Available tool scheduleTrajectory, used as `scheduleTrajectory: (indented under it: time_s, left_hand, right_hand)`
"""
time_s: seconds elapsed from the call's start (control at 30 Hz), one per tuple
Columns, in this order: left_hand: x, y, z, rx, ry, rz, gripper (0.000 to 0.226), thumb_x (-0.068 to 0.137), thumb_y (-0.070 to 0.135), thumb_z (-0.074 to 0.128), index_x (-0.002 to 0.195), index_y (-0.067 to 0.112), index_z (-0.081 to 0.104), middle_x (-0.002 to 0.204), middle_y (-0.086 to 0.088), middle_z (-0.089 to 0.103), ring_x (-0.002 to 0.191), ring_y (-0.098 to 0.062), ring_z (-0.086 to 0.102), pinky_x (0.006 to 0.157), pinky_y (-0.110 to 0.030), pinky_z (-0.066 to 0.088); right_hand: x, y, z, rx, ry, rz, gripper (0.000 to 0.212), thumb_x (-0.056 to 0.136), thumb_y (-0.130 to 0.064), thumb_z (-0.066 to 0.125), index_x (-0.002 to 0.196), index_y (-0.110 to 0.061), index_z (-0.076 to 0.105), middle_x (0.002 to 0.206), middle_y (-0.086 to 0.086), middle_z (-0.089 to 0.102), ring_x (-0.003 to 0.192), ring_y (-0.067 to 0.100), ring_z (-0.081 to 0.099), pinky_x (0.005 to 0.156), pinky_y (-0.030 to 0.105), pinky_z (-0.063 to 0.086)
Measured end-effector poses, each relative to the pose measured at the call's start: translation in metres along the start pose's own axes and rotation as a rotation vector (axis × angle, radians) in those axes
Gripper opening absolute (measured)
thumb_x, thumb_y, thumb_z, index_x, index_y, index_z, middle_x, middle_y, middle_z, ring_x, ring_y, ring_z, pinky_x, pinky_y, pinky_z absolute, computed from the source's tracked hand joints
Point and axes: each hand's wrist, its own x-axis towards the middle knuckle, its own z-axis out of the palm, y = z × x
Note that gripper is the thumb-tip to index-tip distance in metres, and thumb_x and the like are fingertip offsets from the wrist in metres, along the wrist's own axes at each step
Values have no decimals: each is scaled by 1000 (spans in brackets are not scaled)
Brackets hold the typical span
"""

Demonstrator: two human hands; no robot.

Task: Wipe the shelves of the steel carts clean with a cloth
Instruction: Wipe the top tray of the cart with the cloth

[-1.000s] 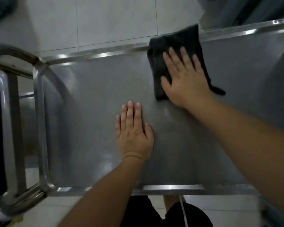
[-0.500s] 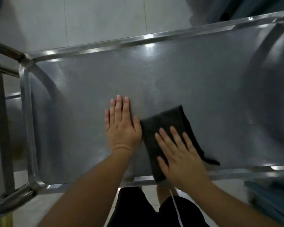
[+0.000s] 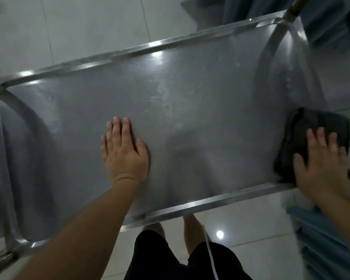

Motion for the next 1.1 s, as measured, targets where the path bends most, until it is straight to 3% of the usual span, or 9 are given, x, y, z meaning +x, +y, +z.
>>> scheduleTrajectory:
  time_s: [0.1, 0.17, 0.47, 0.6, 0.77, 0.83, 1.0, 1.07, 1.1]
  left_hand:
    - [0, 3, -1, -8, -2, -11, 70, 100, 39, 38, 167, 21, 29, 175, -3, 21, 163, -21, 12, 132, -44, 5]
    - [0, 4, -2, 0, -19, -11, 71, 100, 40, 36, 168, 22, 27, 176, -3, 19, 163, -21, 10, 132, -43, 3]
    - [-2, 3, -7, 39, -105, 28, 67, 109, 38, 30, 170, 21, 10, 178, -3, 3, 164, -20, -4, 131, -43, -5]
    - [4, 2, -24, 17, -213, 75, 65, 110, 36, 28, 170, 19, 9, 178, -6, 1, 163, -24, -4, 131, -44, -5]
    - [2, -23, -62, -40, -387, 152, 62, 109, 34, 39, 166, 13, 25, 174, -12, 19, 160, -30, 17, 129, -44, 13]
    - [-26, -39, -74, -27, -485, 190, 60, 109, 31, 43, 164, 10, 29, 174, -13, 21, 159, -31, 20, 128, -42, 15]
    - [-110, -88, -96, 3, -607, 263, 50, 107, 33, 45, 155, 16, 44, 170, -10, 30, 155, -31, 30, 125, -48, 30]
    - [-136, -104, -105, -3, -586, 240, 47, 106, 34, 45, 150, 20, 48, 166, -6, 36, 149, -28, 38, 121, -48, 36]
    - [-149, -111, -109, -2, -560, 220, 46, 105, 34, 45, 149, 22, 49, 164, -4, 38, 147, -25, 41, 118, -46, 37]
  right_hand:
    - [-26, -50, 8, 142, 44, 248, 79, 101, -61, 18, 165, -14, 10, 172, 15, 12, 157, 37, 10, 125, 61, 12]
    - [-57, -88, 19, 170, 57, 226, 86, 99, -66, 18, 164, -9, 14, 171, 18, 14, 157, 39, 14, 125, 60, 14]
    - [-170, -204, 71, 65, -33, -558, 111, 86, -90, 35, 166, -17, 11, 174, 5, 4, 160, 26, 2, 127, 49, 5]
    - [-183, -222, 80, -12, -28, -728, 95, 93, -70, 48, 166, -20, 14, 174, 2, 7, 160, 24, 2, 128, 46, 3]
    - [-179, -221, 52, -77, -107, -903, 70, 101, -43, 57, 163, -24, 30, 167, -4, 25, 157, 24, 19, 128, 43, 15]
    - [-185, -226, 37, -49, -169, -882, 61, 104, -36, 56, 160, -24, 35, 166, -4, 31, 157, 23, 24, 126, 40, 19]
    - [-211, -258, 5, 46, -345, -630, 47, 105, -27, 49, 151, -25, 47, 151, 5, 54, 138, 25, 51, 107, 41, 46]
    - [-223, -269, -2, 7, -363, -625, 35, 103, -30, 46, 137, -28, 53, 128, 3, 64, 112, 24, 63, 83, 40, 55]
    - [-230, -273, -4, -17, -360, -635, 29, 102, -30, 46, 130, -30, 54, 117, 1, 66, 100, 23, 65, 70, 37, 51]
